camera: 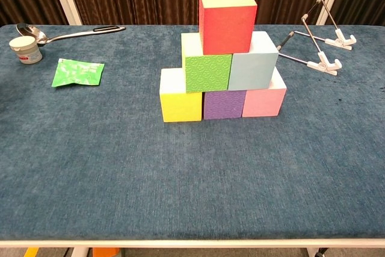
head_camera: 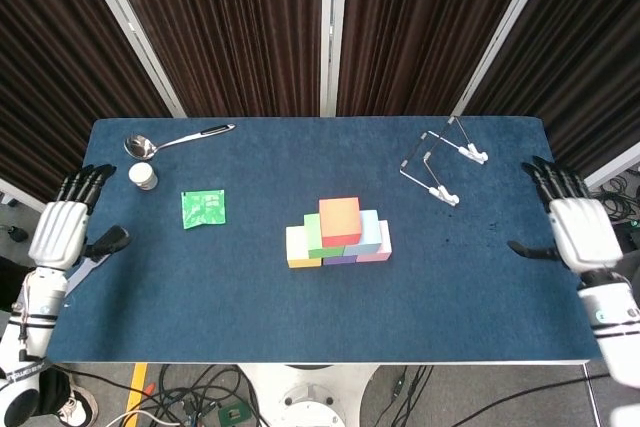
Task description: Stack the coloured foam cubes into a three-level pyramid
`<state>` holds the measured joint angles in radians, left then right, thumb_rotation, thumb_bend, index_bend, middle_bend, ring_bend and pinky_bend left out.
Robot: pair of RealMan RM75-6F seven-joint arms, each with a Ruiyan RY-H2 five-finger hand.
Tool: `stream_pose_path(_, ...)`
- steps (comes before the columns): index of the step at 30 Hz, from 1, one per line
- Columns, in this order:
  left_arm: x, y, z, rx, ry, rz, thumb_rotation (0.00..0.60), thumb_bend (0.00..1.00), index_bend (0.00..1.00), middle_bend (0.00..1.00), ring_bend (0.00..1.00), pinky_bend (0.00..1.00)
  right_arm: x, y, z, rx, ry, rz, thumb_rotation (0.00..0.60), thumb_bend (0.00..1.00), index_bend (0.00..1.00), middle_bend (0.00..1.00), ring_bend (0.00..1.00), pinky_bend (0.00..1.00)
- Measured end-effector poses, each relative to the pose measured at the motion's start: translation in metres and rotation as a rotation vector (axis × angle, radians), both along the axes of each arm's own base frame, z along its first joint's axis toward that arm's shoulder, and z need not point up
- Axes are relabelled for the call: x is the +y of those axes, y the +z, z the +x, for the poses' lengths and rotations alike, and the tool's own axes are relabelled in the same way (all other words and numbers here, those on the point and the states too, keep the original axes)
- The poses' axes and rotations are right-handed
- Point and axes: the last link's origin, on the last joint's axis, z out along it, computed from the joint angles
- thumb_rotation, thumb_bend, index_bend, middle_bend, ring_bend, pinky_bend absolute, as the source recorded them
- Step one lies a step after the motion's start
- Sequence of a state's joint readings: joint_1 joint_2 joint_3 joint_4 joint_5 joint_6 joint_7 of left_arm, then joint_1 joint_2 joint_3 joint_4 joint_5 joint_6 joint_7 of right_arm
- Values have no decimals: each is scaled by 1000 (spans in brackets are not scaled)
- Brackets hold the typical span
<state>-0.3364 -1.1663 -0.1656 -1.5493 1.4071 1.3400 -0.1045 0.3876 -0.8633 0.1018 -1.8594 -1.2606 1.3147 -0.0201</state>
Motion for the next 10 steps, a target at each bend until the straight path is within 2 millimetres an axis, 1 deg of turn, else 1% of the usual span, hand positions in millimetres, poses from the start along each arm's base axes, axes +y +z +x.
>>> stream_pose_path(1,-3,1,-4,33,4,11,600,3,96,63,0,0,13,-2,-12,5,-23,-32,600,0,0,0,0,0)
stream_pose_path(4,-17,3,-18,130,35,34,600,0,96,40,0,0,42,-12,-36,10,-57,-81,600,0,0,0,0,0)
stream_pose_path(7,-30,4,-28,192,56,54,600,0,96,36,0,0,60,-23,-52,27,-67,-92,600,0,0,0,0,0)
stream_pose_path(10,-42,1,-34,199,71,54,597,0,96,36,0,0,71,-34,-60,30,-68,-78,600,0,0,0,0,0)
